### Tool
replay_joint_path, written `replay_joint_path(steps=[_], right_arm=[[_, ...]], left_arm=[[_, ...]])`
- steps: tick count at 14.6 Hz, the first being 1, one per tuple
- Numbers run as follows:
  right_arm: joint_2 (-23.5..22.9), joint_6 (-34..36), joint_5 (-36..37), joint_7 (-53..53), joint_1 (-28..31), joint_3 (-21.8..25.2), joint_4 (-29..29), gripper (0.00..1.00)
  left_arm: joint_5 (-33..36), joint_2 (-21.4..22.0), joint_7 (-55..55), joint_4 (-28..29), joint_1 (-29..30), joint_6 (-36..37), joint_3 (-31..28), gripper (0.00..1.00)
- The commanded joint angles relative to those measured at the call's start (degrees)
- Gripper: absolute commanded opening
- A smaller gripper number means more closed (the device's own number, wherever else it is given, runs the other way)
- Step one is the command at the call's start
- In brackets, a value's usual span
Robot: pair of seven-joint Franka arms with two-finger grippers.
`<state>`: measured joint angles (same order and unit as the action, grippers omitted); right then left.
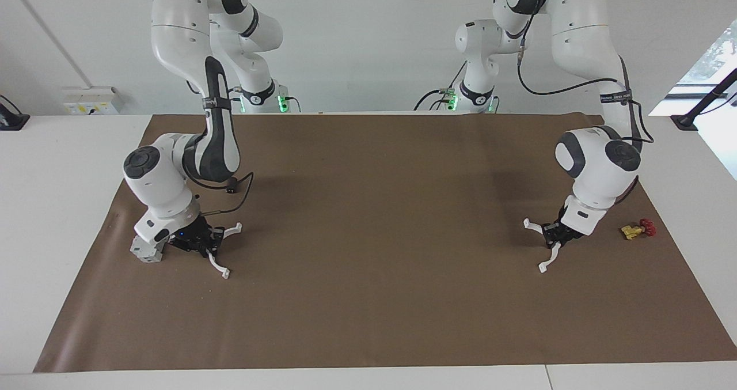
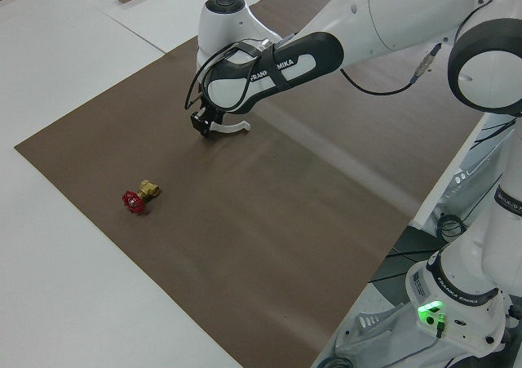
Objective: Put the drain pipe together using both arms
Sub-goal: 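Grasp the other white clamp half with the left gripper, then carry the right clamp half toward the table center with the right gripper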
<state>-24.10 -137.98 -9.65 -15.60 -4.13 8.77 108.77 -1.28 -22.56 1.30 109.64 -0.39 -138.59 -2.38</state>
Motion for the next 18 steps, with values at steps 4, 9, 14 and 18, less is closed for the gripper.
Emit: replay_joint_path(steps=[4, 9, 14, 18], right_arm=[[-0.51, 9.10, -1.34, -0.67, 0.17, -1.82, -8.19, 0.00], [-2.01, 17.22, 1.56, 7.14, -10.96, -2.09, -18.06, 0.00], [-7.08, 17.22, 2.97, 26.45, -24.94, -2.09, -25.59, 0.00], [-11.32, 15.12, 3.41, 33.97, -30.57, -2.00, -29.23, 0.00]], left_arm=[[0.76, 0.85, 0.72, 0.31, 0.21, -0.81, -0.25, 0.00], [0.75, 2.69, 0.63, 0.31, 0.13, -0.11, -0.43, 0.00], [0.67, 5.85, 0.55, 0.31, 0.21, 2.79, -0.52, 0.00], [0.75, 7.44, 0.55, -0.04, 0.13, 5.16, -0.60, 0.00]])
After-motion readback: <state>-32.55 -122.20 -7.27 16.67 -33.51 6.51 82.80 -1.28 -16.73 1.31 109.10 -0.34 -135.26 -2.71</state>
